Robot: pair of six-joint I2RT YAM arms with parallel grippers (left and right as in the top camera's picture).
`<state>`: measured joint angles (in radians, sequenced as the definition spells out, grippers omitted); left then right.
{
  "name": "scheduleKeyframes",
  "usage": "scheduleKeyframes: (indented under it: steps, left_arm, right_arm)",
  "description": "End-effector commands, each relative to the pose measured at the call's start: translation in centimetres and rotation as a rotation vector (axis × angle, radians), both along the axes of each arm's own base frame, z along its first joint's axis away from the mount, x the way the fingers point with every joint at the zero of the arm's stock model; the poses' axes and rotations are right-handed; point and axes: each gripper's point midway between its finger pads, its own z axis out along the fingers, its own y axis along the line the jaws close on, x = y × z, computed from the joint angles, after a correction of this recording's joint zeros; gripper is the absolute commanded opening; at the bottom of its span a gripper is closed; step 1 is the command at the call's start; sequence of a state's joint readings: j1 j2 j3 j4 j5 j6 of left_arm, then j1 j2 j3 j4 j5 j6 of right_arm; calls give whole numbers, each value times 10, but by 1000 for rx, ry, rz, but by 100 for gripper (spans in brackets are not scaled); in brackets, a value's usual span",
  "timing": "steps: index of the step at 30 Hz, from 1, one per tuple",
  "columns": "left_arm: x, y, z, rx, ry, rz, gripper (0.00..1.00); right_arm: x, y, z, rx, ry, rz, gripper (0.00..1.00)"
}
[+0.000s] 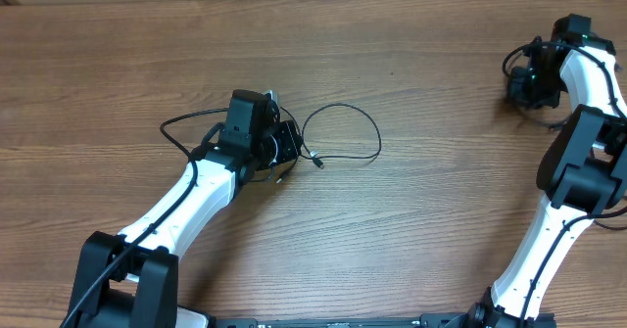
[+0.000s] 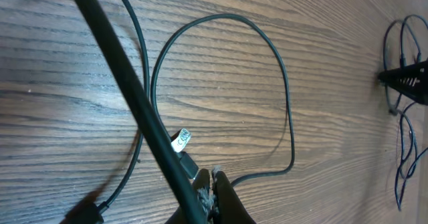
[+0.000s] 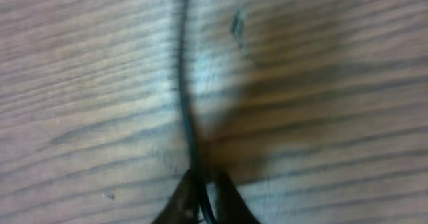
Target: Untangle cables
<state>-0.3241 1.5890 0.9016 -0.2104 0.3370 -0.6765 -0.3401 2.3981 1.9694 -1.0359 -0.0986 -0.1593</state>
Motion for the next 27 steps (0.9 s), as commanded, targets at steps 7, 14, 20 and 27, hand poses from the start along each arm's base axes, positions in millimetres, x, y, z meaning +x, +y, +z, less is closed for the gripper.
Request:
scheduleKeyframes:
  steps: [7,14,20,27]
  left_arm:
    - [9,6,2,47,-34,23,4]
    - [10,5,3,-11,17,106,4]
    - [9,-1,4,-26,23,110,4]
    - [30,-57,66,-233,-232,-50,4]
  right_arm:
    - [60,-15,7,-29,-247,-118,4]
    - [116,-25,42,-24,-513,-213,4]
    - [124,-27,61,-31,-553,-212,50]
    - [99,-17,133,-10,-482,-212,100]
